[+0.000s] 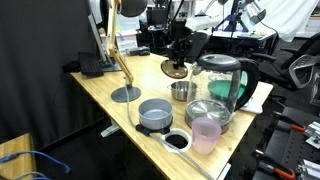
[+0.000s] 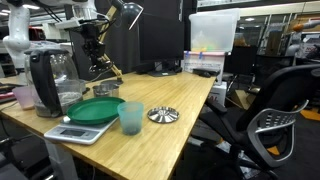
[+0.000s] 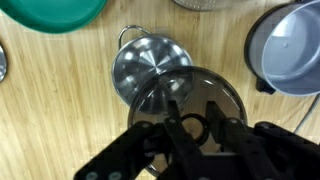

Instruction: Remove the lid from the gray pot then pour some contents from the pink cup into the gray pot

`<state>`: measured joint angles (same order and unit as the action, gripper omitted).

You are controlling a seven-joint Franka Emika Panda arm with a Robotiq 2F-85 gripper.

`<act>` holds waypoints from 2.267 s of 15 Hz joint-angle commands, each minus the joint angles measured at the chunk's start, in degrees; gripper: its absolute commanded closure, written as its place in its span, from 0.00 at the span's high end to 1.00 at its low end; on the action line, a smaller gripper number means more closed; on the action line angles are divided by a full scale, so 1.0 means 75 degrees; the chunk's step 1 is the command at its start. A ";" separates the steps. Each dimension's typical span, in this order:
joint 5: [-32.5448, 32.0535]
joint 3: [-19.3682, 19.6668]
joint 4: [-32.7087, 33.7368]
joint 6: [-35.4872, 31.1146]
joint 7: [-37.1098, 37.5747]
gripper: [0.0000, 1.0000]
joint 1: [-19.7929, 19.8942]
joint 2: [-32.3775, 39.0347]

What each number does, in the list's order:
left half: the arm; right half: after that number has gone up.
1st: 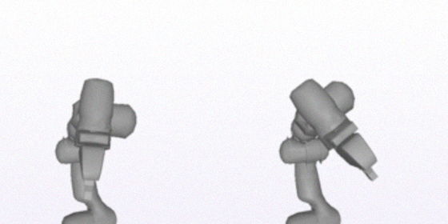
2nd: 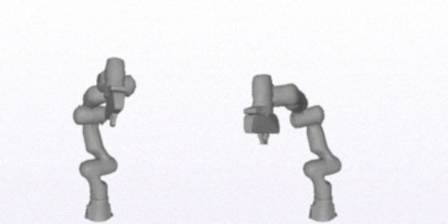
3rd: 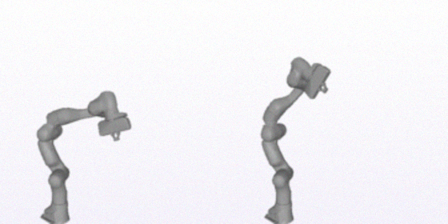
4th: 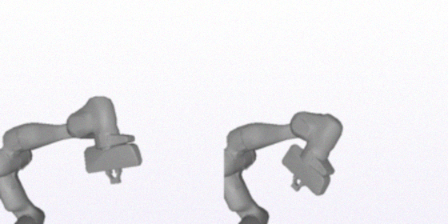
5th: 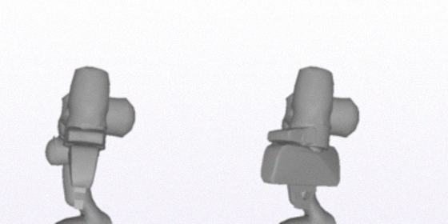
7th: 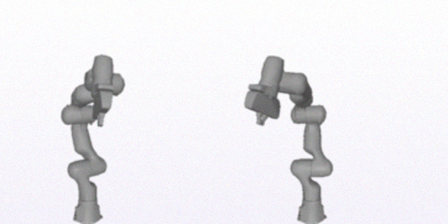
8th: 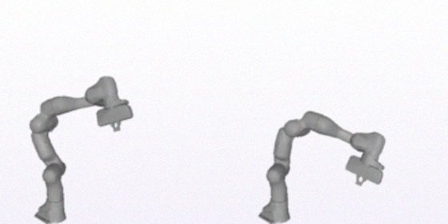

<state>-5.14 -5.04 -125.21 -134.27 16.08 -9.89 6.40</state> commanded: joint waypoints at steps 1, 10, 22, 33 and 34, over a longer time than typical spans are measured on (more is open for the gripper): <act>0.0594 -0.0100 -0.0024 0.0649 -0.0636 0.08 0.0161 -0.0035; 0.0444 -0.0040 0.0795 0.2471 -0.0817 0.08 0.0206 0.0731; 0.0323 -0.0117 0.2550 0.4071 -0.0894 0.12 -0.0100 0.2456; 0.0317 -0.0097 0.3166 0.4415 -0.0771 0.20 -0.0282 0.3017; 0.0309 -0.0084 0.3214 0.4412 -0.0710 0.28 -0.0304 0.3074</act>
<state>-2.35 -5.78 -103.42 -103.43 10.09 -11.63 27.66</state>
